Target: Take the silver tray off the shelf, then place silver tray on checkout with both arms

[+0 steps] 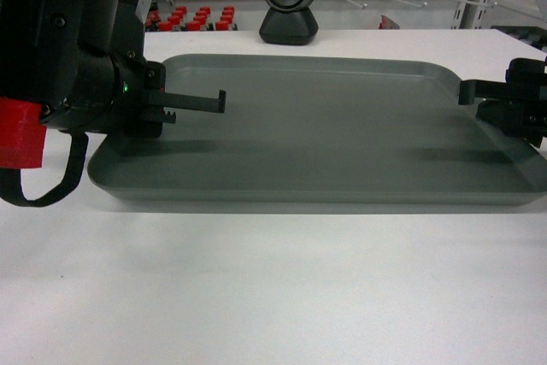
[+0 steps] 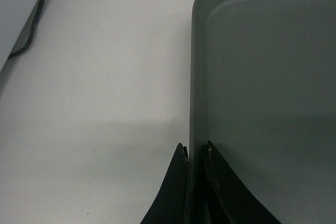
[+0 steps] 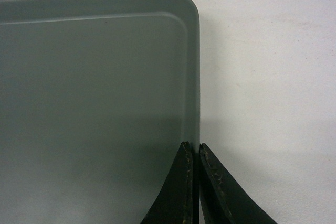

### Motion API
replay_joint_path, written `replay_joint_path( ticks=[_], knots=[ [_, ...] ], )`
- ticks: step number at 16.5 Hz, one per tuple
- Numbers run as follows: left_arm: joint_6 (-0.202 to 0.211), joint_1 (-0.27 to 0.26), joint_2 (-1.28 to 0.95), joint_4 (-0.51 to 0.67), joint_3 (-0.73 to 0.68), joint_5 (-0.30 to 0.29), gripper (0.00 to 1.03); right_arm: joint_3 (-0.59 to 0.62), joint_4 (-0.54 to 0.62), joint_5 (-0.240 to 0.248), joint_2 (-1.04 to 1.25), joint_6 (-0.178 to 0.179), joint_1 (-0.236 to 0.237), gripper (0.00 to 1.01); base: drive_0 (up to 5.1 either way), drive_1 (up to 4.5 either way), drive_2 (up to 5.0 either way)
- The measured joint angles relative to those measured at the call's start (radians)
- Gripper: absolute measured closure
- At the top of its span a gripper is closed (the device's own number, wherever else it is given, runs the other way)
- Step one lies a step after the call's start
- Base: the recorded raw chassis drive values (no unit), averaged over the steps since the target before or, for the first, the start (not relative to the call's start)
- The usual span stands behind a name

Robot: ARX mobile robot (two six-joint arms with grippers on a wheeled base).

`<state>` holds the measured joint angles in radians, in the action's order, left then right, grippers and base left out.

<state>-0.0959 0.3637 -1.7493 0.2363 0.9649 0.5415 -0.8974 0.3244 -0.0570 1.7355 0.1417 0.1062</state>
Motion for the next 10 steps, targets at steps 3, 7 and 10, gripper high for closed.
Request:
replay_joint_path(
  ticks=[3,7,10],
  knots=[
    [-0.017,-0.006,-0.011,-0.021,0.003,0.000,0.99,-0.007,0.019,0.016,0.020,-0.005,0.006,0.99,0.0,0.00,0.0],
    [-0.037,-0.006,-0.011,-0.011,0.005,0.002,0.96,-0.010,0.049,0.035,0.033,-0.034,0.011,0.93,0.0,0.00,0.0],
    [-0.051,0.021,0.185,0.237,-0.051,0.113,0.15,0.031,0.204,0.034,-0.055,-0.072,0.020,0.14,0.0,0.00,0.0]
  ],
)
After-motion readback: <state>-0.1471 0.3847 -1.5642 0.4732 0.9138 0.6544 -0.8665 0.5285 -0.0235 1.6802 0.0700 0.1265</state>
